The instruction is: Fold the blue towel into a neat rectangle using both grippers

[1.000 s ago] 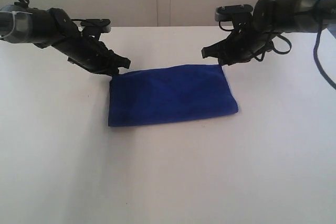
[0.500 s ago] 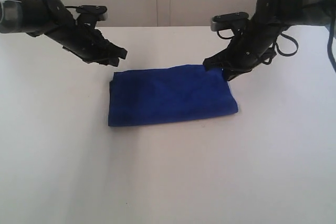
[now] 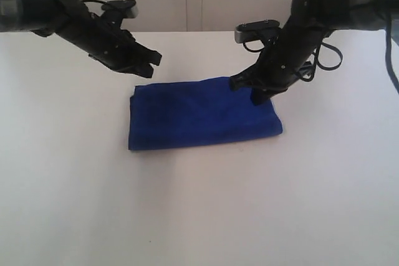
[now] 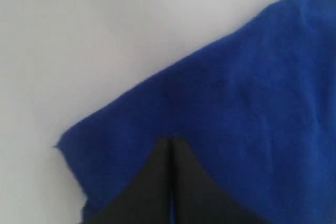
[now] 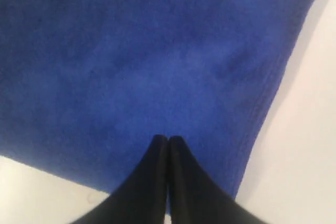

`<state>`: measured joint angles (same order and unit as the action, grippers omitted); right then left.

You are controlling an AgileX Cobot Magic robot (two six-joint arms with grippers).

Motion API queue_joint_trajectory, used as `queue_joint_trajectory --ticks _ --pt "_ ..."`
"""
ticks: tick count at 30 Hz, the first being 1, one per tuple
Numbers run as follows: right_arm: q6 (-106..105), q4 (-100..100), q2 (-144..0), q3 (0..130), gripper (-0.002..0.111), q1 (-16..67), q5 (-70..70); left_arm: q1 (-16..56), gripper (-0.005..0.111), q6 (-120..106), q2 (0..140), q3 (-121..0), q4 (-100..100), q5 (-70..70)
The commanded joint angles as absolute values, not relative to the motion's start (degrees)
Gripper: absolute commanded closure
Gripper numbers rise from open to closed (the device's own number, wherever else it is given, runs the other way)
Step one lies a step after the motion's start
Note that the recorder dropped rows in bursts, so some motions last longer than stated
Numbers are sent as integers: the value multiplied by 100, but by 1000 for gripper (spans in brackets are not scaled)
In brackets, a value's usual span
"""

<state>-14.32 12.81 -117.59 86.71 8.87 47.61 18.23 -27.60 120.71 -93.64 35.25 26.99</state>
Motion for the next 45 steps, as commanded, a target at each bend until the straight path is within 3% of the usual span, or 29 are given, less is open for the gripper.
queue_joint_trajectory --ticks 1,21,27,36,45 --pt "-1287 919 -11932 8654 108 890 5446 2011 107 -2979 12437 -9333 3681 2876" --pt "-986 560 -11588 8286 108 890 5461 2011 107 -2979 12581 -9332 3511 3089" --pt "-986 560 -11246 8517 108 890 4550 2011 107 -2979 12176 -9341 3511 2962" --pt "-723 560 -11941 8516 108 890 2999 2011 107 -3023 12438 -9341 3554 2623" --pt "-711 545 -12474 8516 108 795 2874 2011 107 -3152 12777 -9328 3194 2612"
